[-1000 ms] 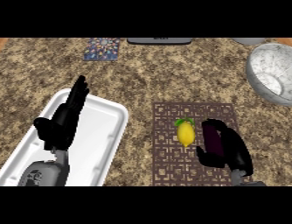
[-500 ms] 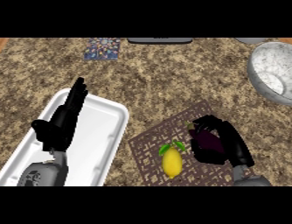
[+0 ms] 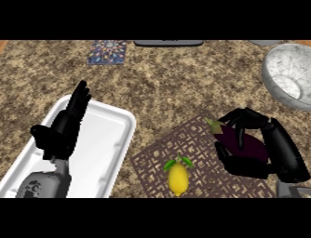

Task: Pick the eggplant from the placemat and place it in the bowl

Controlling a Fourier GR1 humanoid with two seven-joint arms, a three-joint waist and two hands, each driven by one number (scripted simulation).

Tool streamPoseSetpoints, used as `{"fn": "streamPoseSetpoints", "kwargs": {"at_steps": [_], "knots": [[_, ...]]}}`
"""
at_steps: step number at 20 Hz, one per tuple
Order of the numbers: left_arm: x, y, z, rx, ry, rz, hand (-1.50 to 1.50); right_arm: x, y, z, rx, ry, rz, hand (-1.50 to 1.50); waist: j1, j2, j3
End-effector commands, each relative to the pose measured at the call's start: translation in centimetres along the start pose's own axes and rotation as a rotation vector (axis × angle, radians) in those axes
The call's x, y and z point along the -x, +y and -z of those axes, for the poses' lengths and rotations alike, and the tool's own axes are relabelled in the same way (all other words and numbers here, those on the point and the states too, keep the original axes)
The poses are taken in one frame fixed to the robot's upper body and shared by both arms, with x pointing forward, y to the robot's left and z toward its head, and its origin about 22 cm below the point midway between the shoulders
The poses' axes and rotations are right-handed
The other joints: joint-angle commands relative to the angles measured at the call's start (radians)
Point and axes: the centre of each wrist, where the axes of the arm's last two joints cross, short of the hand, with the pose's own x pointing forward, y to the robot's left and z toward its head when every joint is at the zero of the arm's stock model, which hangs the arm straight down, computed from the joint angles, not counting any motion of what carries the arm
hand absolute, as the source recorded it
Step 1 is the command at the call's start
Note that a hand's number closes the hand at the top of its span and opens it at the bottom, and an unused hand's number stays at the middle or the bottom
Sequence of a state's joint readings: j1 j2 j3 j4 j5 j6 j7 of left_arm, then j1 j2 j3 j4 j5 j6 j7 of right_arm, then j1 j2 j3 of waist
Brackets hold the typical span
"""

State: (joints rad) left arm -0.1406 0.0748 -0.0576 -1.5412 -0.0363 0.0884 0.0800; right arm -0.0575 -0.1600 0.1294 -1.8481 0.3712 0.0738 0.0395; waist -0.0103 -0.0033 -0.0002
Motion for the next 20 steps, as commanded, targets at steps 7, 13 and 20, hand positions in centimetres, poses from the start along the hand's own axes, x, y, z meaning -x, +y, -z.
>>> {"fn": "streamPoseSetpoints", "kwargs": {"at_steps": [7,13,20], "knots": [[-1.1,-0.6,-0.7,0.010,-0.002,0.008,0.00,-10.1,-7.1,-0.9,0.204,-0.089,-0.204,1.50,0.011,-0.001,-0.001],[-0.1,-0.7,1.3,0.008,0.018,-0.010,0.00,-12.2,-8.9,2.7,0.244,-0.005,-0.226,1.50,0.011,0.003,0.000],[-0.1,-0.9,0.9,0.020,-0.005,-0.006,0.00,-12.9,-10.9,7.5,0.324,0.072,-0.276,1.50,0.016,0.005,0.000]]}}
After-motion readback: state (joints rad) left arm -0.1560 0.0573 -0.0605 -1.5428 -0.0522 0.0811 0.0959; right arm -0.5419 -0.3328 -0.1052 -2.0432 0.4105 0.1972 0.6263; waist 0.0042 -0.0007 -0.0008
